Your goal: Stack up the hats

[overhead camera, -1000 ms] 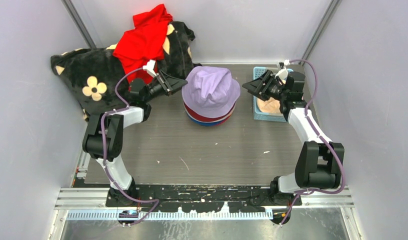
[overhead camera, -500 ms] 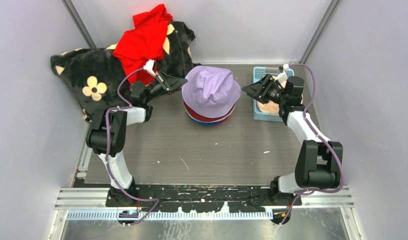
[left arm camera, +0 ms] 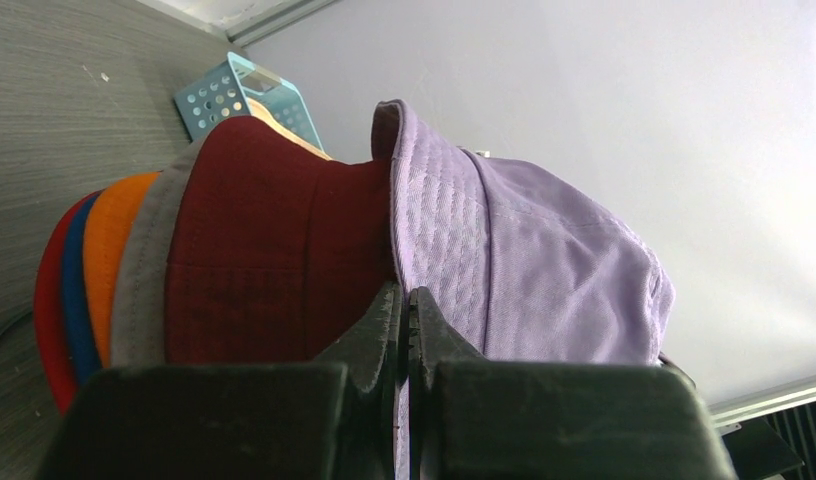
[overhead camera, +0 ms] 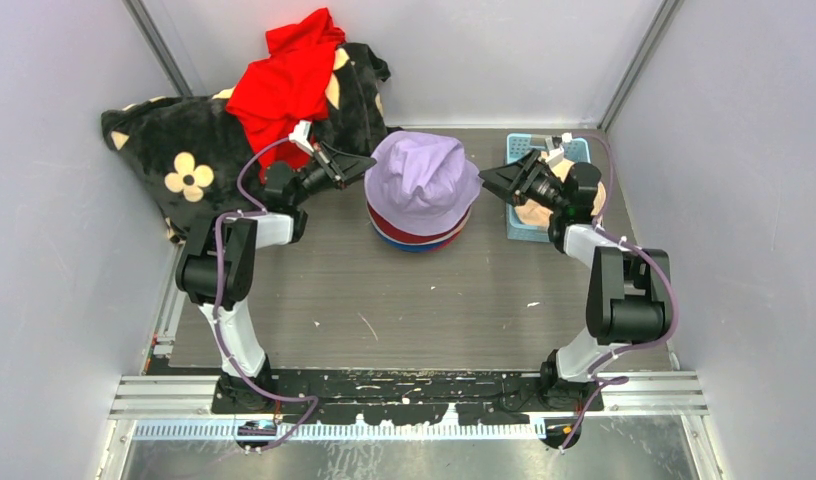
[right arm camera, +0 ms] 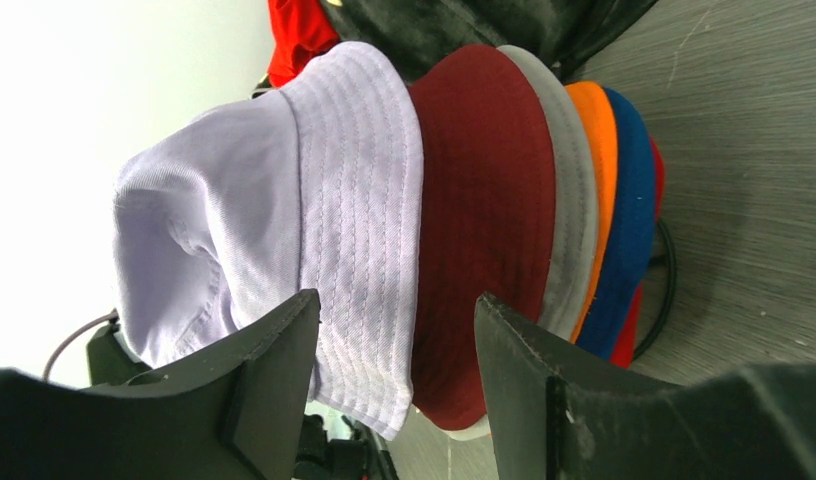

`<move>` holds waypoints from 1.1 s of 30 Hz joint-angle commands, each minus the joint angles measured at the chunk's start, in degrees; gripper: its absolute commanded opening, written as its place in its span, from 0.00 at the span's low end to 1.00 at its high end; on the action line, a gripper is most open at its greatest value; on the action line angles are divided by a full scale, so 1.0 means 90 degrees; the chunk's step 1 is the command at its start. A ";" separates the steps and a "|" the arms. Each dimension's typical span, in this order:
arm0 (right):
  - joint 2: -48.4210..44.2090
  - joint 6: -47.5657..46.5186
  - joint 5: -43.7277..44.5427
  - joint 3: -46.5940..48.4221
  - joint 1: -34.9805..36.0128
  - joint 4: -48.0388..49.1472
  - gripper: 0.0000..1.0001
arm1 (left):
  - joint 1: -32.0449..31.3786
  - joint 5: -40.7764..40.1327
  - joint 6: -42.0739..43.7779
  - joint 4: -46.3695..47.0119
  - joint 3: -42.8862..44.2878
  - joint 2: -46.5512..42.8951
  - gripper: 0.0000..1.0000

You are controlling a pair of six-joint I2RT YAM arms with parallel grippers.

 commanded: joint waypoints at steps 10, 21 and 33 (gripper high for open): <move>0.0777 0.1634 -0.0492 0.0090 0.0288 0.2609 0.61 | -0.0020 -0.0198 0.0122 -0.0042 0.0412 0.0146 0.00; 0.1186 0.2481 -0.0378 0.0074 0.0440 0.3780 0.17 | -0.0021 -0.0253 0.0136 -0.0106 0.0481 0.0260 0.00; 0.1829 0.2743 0.0015 -0.0013 0.0196 0.4350 0.01 | -0.0005 -0.0379 0.0142 0.0023 0.0364 0.0567 0.00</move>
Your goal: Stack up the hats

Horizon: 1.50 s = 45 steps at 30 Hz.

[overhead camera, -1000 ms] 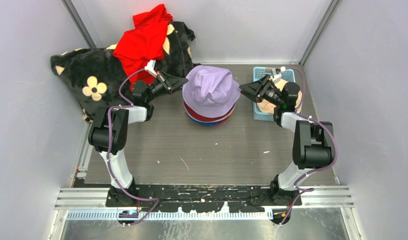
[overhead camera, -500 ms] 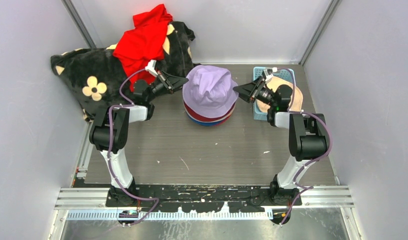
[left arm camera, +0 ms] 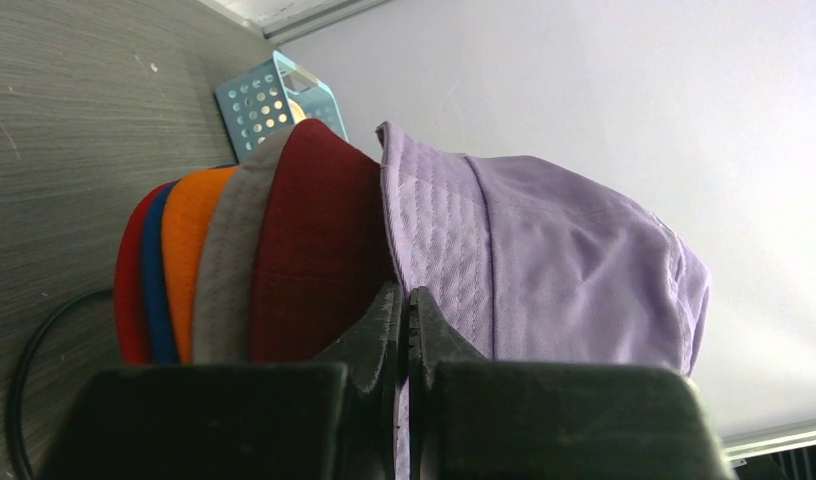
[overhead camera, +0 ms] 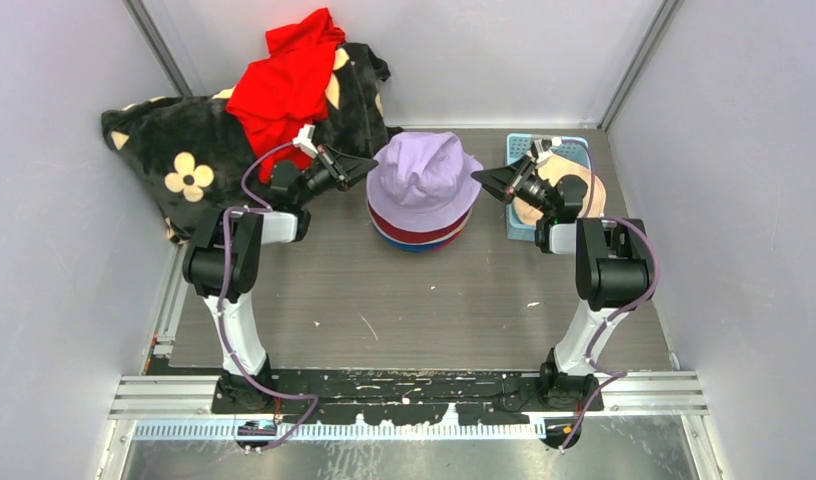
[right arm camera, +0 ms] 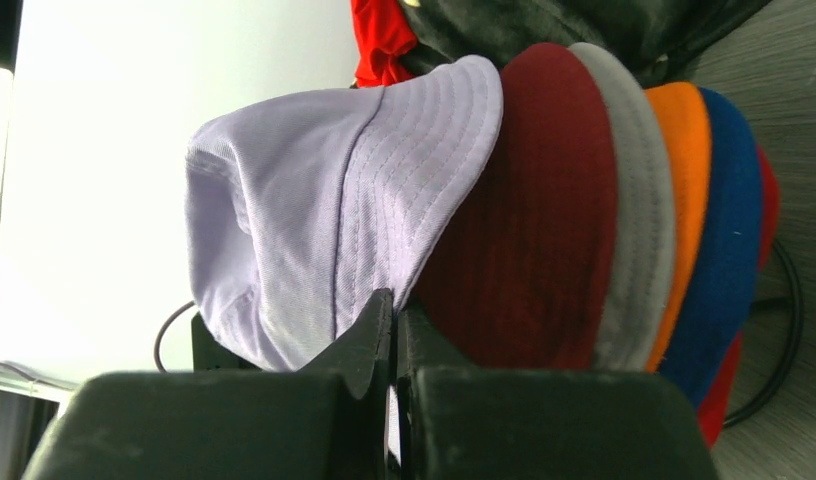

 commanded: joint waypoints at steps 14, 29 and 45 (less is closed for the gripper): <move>0.0997 0.0118 0.0135 -0.0610 -0.0073 0.1445 0.01 | 0.0007 -0.0302 0.0016 0.1063 -0.0662 0.0428 0.00; 0.1284 -0.0189 0.0110 -0.0785 -0.0076 0.1324 0.01 | 0.0007 -0.0341 0.0037 0.1477 -0.1051 0.0882 0.00; 0.1569 -0.0295 0.0106 -0.0835 -0.0077 0.1333 0.01 | 0.0027 -0.0395 0.0047 0.1751 -0.1239 0.1237 0.00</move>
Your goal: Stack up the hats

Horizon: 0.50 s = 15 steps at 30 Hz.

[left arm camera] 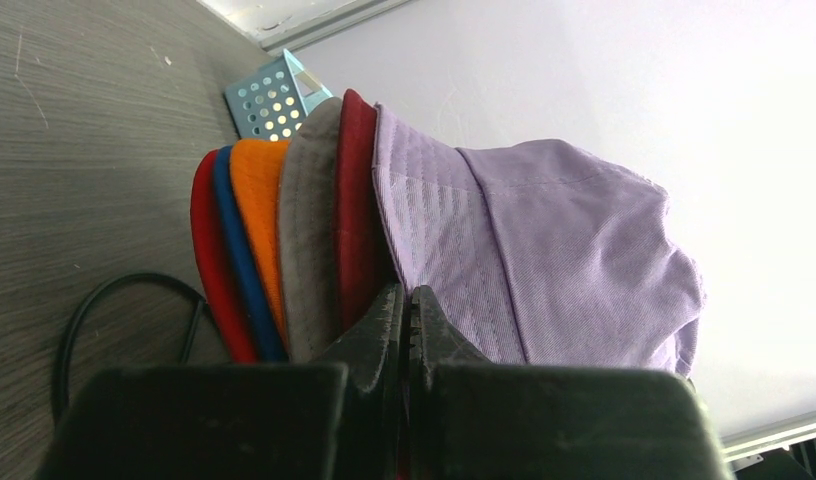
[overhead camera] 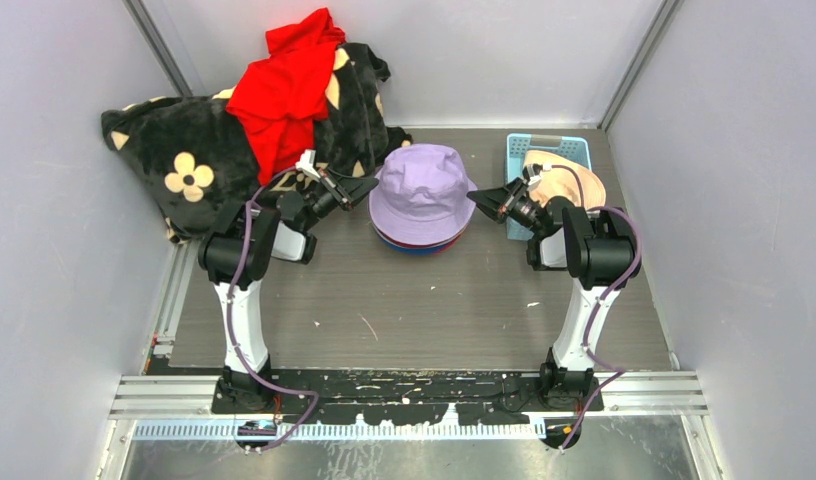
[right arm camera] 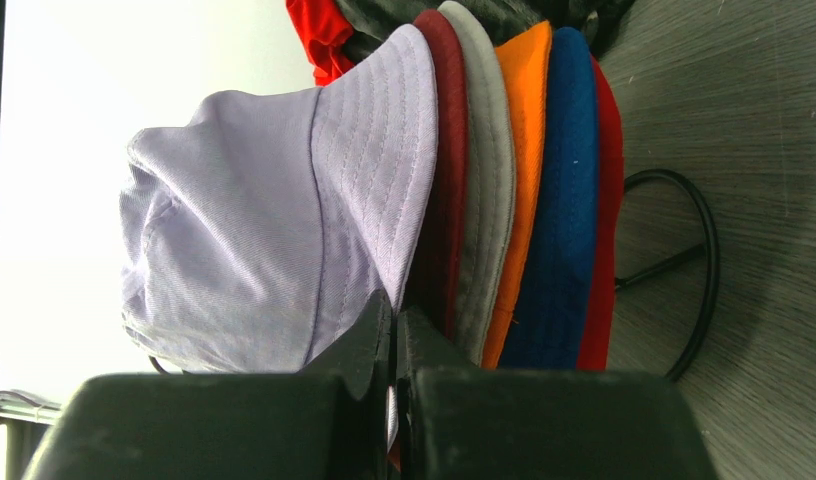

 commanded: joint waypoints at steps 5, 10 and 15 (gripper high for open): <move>0.0222 -0.0383 -0.0134 -0.0192 -0.0127 -0.0018 0.01 | 0.0184 0.0080 0.0245 -0.0490 -0.0258 0.0226 0.00; -0.0178 -0.0201 -0.0144 -0.0061 -0.0127 -0.0104 0.12 | 0.0243 0.0106 0.0261 -0.0850 -0.0188 -0.0096 0.00; -0.0861 -0.0487 -0.0101 -0.0008 -0.0201 -0.0784 0.33 | 0.0339 0.0131 0.0711 -0.1874 -0.0178 -0.0716 0.13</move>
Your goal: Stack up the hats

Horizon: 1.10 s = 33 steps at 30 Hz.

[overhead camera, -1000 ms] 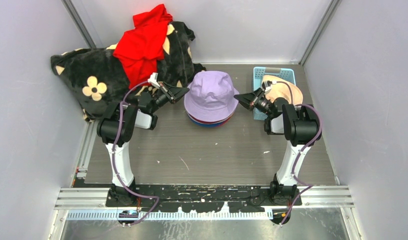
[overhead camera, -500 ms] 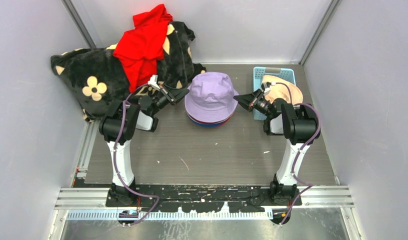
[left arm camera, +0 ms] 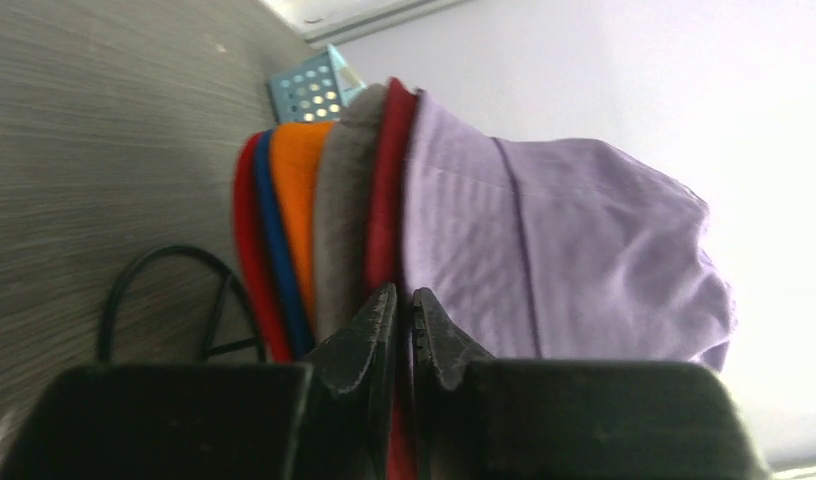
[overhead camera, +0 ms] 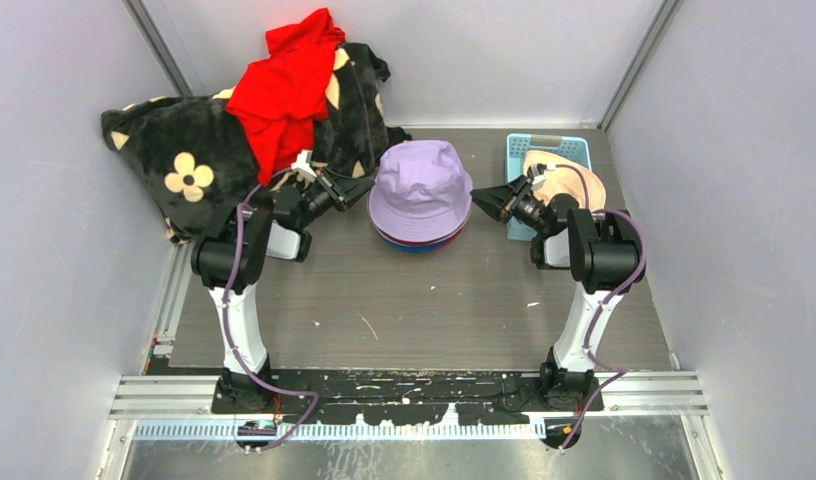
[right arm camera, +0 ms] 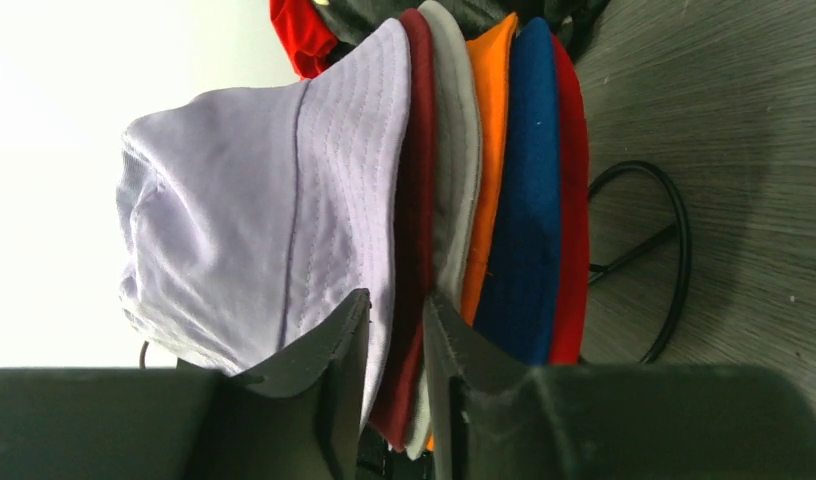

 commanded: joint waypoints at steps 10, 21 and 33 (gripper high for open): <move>-0.2812 -0.3208 0.0714 0.0491 -0.0935 -0.5412 0.43 | 0.0437 -0.0418 0.2278 -0.4956 0.0028 -0.2084 0.33; -0.3059 -0.6436 0.5487 0.3804 -0.0642 -1.1676 0.59 | 0.0100 -0.2039 0.4484 -0.9144 0.1460 -0.3613 0.59; -0.1325 -0.6778 0.5844 0.4547 -0.0637 -1.1852 0.58 | -0.0365 -0.2614 0.4993 -0.9809 0.1541 -0.4276 0.60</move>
